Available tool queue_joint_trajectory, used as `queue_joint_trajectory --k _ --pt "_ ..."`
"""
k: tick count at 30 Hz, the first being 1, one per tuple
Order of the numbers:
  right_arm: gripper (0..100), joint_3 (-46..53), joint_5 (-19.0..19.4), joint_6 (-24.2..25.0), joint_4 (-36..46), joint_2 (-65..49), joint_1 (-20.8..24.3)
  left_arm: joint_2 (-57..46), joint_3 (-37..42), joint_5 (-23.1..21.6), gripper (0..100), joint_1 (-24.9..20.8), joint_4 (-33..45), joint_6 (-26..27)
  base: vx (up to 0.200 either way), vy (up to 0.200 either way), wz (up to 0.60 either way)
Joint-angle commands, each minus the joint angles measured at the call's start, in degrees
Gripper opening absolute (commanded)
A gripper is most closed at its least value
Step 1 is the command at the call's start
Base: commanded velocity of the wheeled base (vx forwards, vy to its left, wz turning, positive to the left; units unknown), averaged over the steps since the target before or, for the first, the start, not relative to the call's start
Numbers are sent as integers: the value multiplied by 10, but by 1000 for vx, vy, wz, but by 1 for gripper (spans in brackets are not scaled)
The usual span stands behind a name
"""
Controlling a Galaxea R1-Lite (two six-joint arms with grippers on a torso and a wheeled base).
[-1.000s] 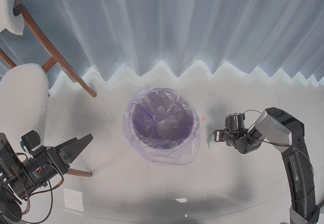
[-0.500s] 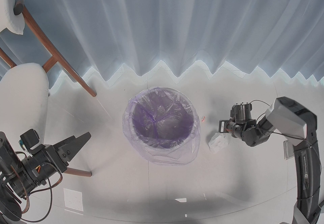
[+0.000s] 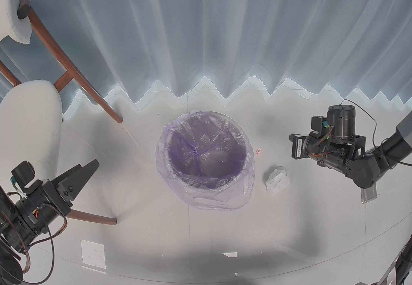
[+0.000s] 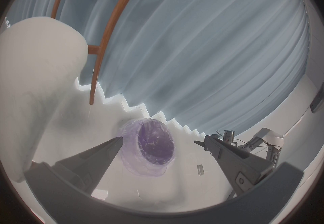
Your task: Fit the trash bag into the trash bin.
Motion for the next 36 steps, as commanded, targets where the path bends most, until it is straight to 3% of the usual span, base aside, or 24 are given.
queue_joint_trajectory --k 1,6,12,13,22,28,36 --pt "0 78 4 -20 -15 -22 -13 -65 23 1 100 38 4 1 0 0 0" --pt "0 100 1 -3 -49 22 -17 -77 26 -25 100 72 10 -4 0 0 0" --pt "0 63 -10 8 -87 112 -17 -78 26 -69 100 77 20 -16 -200 0 0" --pt "100 53 -10 9 -89 128 -18 -78 26 -69 100 77 20 -16 -200 0 0" --pt "100 -103 -23 32 -82 269 -14 -72 26 -64 100 77 21 -11 -178 0 0" --pt "100 -252 -33 38 20 349 -24 -68 26 -61 100 78 26 7 0 0 0" --pt "100 -383 -41 37 85 418 -33 -64 26 -60 100 86 25 7 0 0 0"
